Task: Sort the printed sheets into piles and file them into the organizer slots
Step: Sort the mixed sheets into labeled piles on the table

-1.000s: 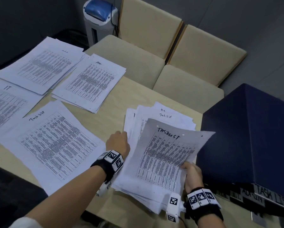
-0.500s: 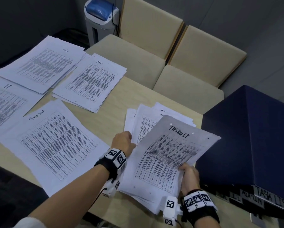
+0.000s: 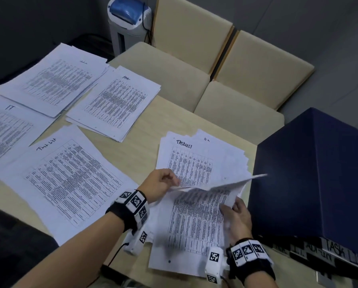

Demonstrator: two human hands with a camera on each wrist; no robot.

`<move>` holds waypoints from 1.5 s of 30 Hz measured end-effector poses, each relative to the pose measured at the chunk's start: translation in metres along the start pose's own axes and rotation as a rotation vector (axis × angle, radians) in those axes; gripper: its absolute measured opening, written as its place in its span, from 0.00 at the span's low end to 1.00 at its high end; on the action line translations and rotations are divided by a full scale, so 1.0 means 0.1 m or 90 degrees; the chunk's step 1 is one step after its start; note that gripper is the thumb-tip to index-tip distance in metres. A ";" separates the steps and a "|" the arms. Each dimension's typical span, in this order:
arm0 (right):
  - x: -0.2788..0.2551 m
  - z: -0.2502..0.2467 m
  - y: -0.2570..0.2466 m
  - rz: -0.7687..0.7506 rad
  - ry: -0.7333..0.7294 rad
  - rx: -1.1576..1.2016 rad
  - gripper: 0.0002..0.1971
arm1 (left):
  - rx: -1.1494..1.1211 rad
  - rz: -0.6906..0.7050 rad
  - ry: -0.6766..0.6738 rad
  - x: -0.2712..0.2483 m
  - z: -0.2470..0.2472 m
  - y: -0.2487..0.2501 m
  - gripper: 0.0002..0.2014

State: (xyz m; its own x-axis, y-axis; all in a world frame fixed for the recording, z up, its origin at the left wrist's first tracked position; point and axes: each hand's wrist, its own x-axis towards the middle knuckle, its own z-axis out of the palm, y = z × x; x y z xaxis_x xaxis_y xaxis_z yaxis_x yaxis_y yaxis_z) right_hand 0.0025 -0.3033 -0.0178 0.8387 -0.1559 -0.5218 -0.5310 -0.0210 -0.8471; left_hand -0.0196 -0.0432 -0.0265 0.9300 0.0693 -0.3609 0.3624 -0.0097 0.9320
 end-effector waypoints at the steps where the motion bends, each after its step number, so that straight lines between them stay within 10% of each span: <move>1: -0.03 0.00 -0.01 -0.007 0.004 -0.027 0.11 | 0.065 -0.015 0.091 0.04 0.00 -0.04 0.16; 4: -0.03 -0.01 -0.04 -0.014 0.087 -0.033 0.06 | 0.270 -0.068 0.337 0.14 -0.05 -0.12 0.12; 20: 0.04 0.08 -0.11 -0.025 0.057 0.049 0.06 | 0.612 -0.016 0.249 0.14 -0.40 0.04 0.14; 24: 0.13 0.08 -0.02 0.018 0.035 0.079 0.05 | 0.469 0.130 0.211 0.07 -0.42 0.10 0.04; 29: 0.19 0.15 -0.02 0.010 0.015 0.073 0.09 | 0.340 0.216 0.128 -0.03 -0.27 0.13 0.19; 33: 0.19 0.09 -0.02 0.121 0.032 0.164 0.19 | 0.252 0.143 0.103 0.03 -0.18 0.04 0.17; 36: 0.11 0.06 0.03 0.069 0.063 0.030 0.03 | 0.356 0.013 0.213 0.16 -0.14 -0.08 0.10; 38: 0.09 0.08 0.01 -0.011 0.104 0.018 0.13 | 0.424 -0.053 0.190 0.22 -0.10 -0.13 0.16; 45: 0.10 0.06 -0.03 0.000 0.078 0.003 0.09 | 0.564 -0.048 0.185 0.29 -0.03 -0.10 0.10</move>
State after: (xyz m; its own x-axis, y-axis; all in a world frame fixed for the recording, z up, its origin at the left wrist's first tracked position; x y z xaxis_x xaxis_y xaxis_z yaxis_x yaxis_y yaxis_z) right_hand 0.0127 -0.2990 -0.0210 0.8171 -0.2761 -0.5062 -0.5305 -0.0160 -0.8476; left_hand 0.0031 -0.0384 -0.0459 0.8937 0.3460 -0.2856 0.4469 -0.7440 0.4968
